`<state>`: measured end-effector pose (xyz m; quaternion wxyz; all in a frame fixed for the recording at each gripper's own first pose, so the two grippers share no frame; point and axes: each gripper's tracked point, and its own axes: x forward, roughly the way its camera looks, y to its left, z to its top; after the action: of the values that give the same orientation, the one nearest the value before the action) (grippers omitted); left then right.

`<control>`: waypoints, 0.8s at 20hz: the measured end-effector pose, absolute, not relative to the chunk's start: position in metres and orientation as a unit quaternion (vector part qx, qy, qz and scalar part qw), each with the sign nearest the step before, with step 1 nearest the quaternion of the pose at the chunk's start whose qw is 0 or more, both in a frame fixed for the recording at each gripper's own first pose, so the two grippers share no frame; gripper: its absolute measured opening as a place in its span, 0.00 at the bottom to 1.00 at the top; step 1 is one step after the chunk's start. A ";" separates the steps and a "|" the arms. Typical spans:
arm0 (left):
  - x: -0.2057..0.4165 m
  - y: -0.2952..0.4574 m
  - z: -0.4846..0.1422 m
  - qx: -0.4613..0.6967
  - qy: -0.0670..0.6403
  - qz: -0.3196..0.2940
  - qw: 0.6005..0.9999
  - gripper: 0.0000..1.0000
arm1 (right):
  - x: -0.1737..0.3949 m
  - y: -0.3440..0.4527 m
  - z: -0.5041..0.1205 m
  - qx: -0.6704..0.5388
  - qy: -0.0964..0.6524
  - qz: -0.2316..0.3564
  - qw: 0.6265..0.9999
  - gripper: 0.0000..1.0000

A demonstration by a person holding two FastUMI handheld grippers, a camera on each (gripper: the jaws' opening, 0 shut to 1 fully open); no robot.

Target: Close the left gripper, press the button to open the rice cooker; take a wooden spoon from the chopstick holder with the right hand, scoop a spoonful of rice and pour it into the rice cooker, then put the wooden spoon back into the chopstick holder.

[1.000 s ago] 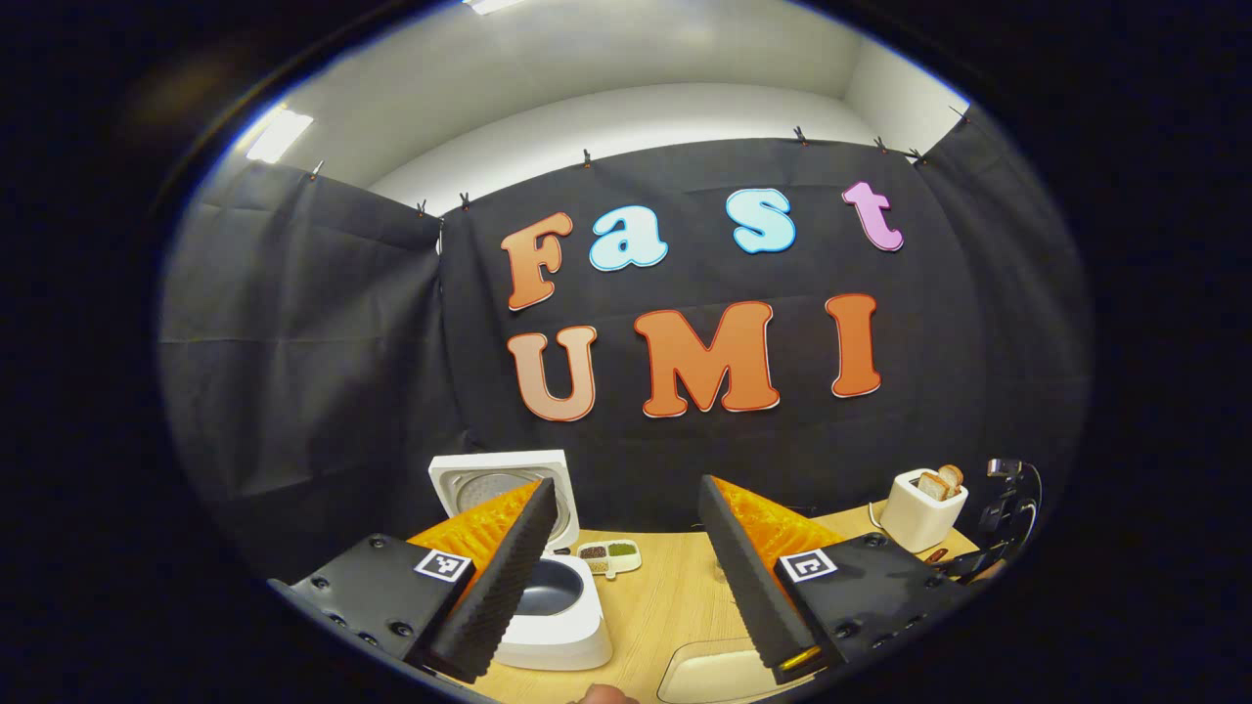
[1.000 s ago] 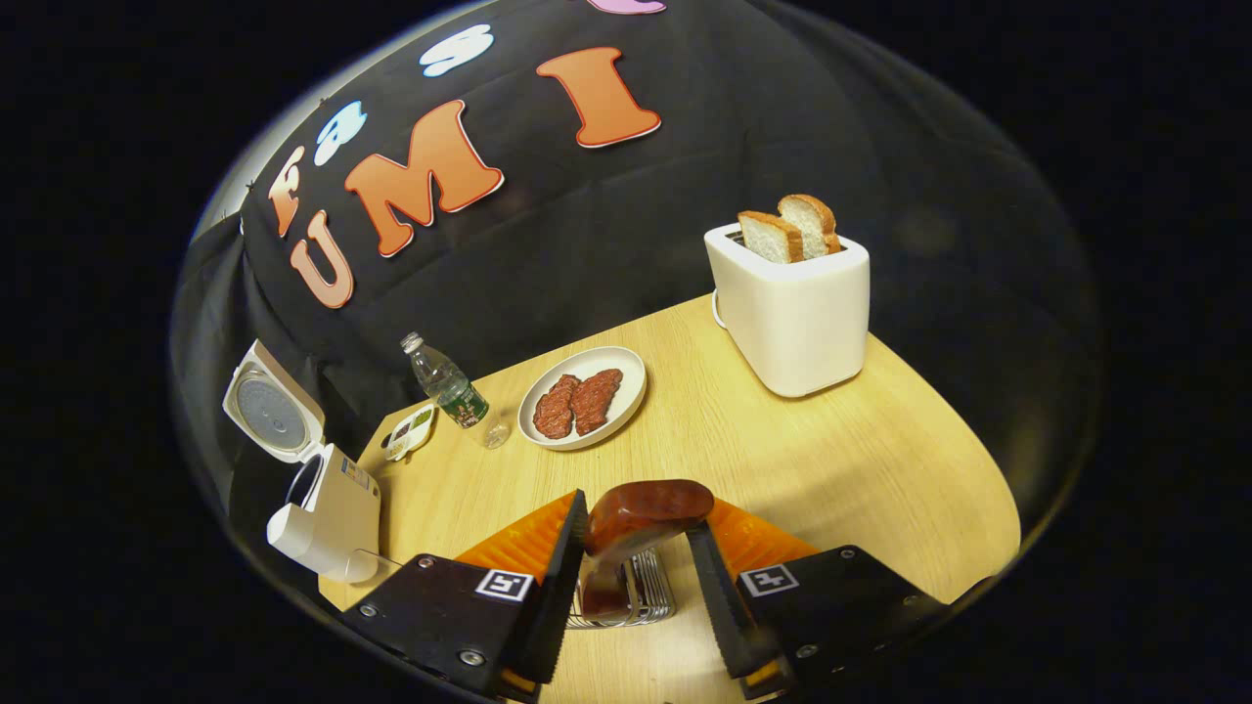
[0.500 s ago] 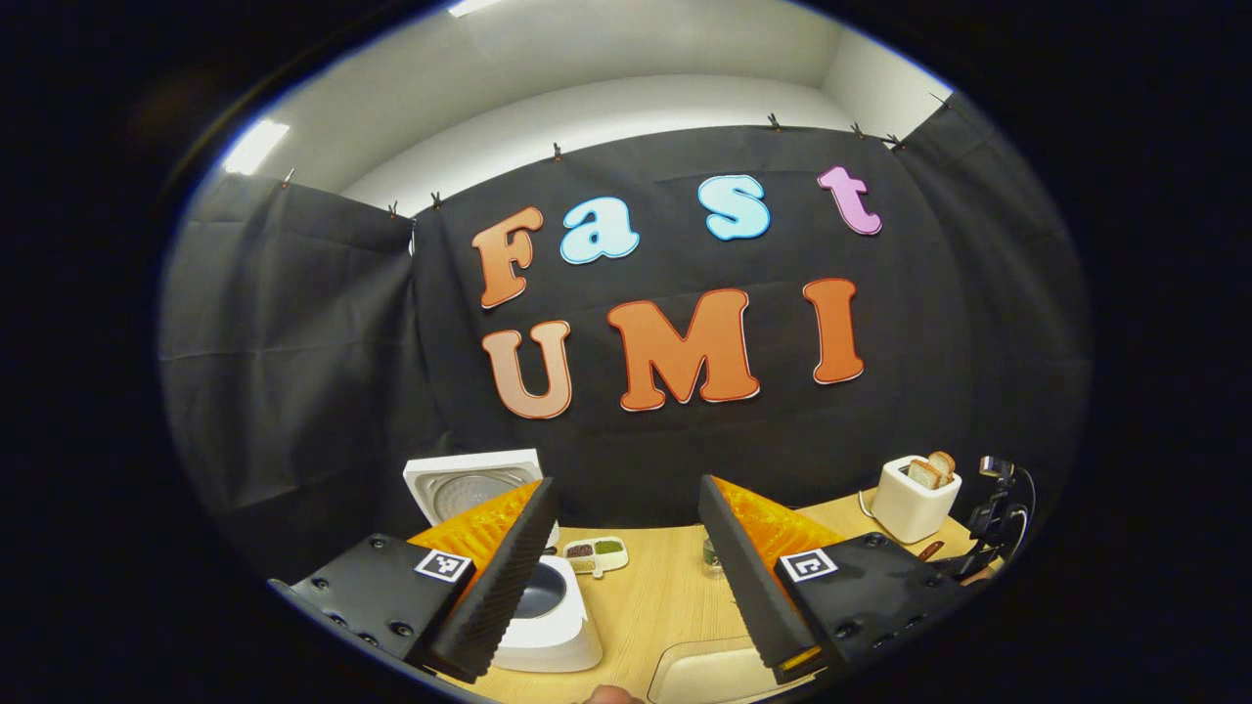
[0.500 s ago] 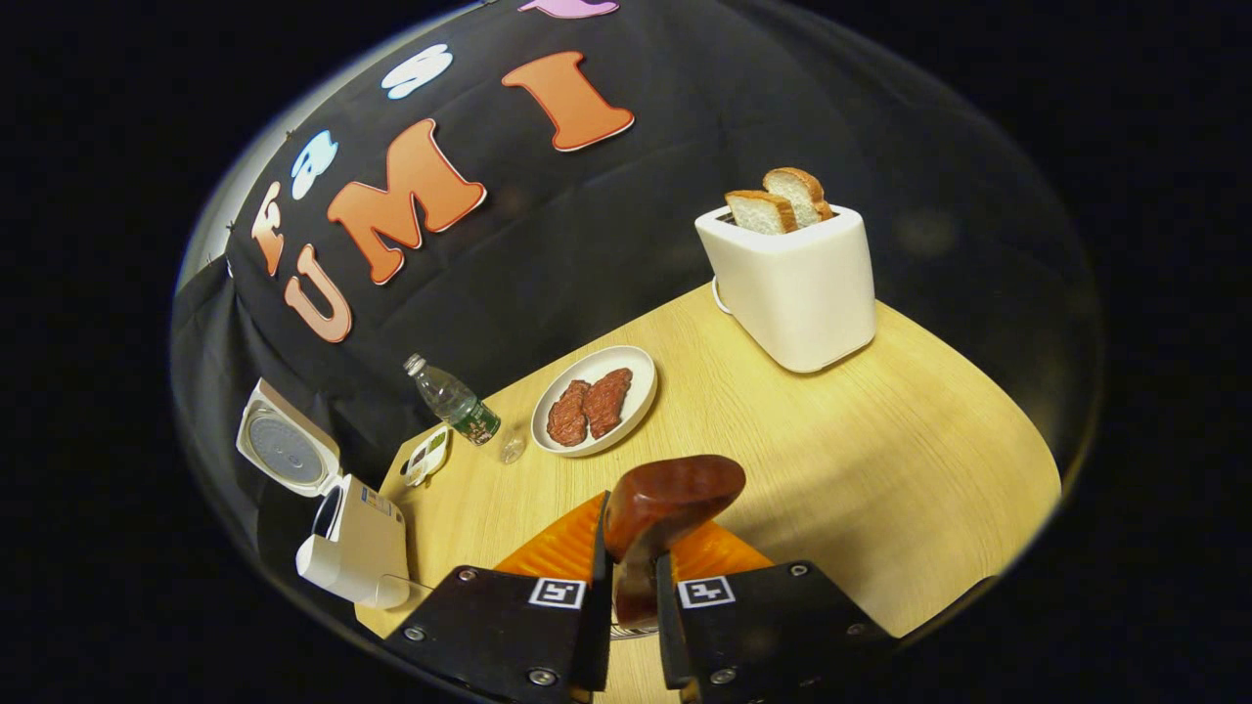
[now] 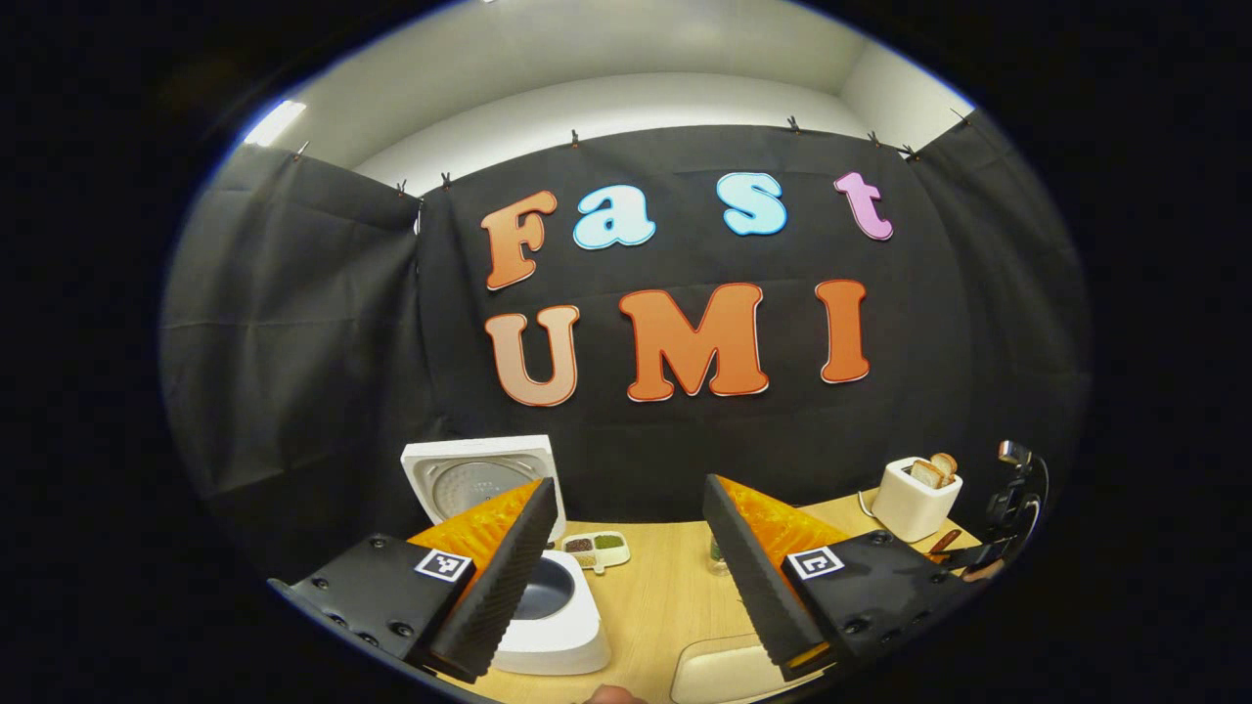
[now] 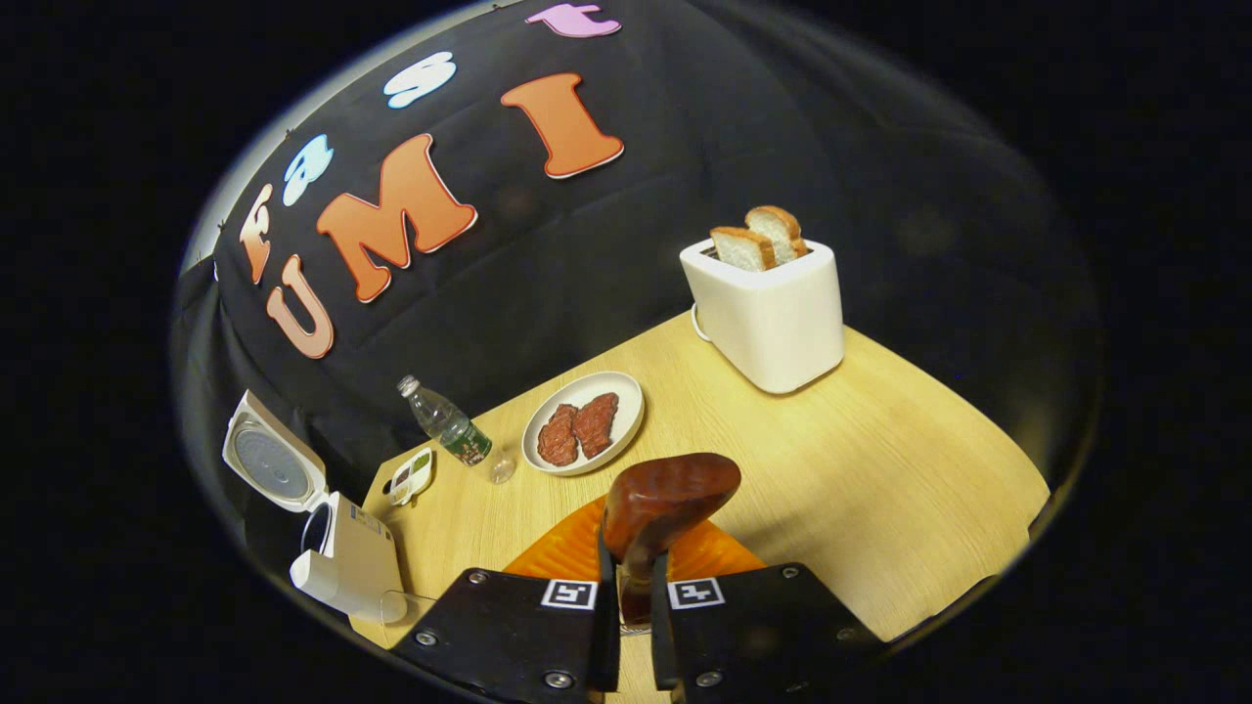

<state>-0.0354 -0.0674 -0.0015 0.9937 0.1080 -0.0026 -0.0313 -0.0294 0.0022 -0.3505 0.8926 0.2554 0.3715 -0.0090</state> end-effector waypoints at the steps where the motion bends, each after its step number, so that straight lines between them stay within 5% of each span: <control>1: -0.031 -0.054 -0.002 0.110 -0.003 -0.032 0.993 0.99 | -0.030 0.001 -0.340 0.252 0.362 -0.021 0.897 0.12; 8: -0.001 0.006 -0.012 0.078 0.017 -0.067 0.995 0.99 | -0.039 0.009 -0.249 0.225 0.295 -0.068 0.926 0.12; 16: 0.023 0.047 -0.023 0.055 0.028 -0.084 0.995 0.99 | -0.058 0.070 -0.186 0.189 0.269 -0.037 0.944 0.12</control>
<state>0.0226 0.0474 -0.0234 0.9945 0.0554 0.0280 -0.0841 -0.0582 0.0698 -0.1861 0.9437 0.1893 0.2688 -0.0372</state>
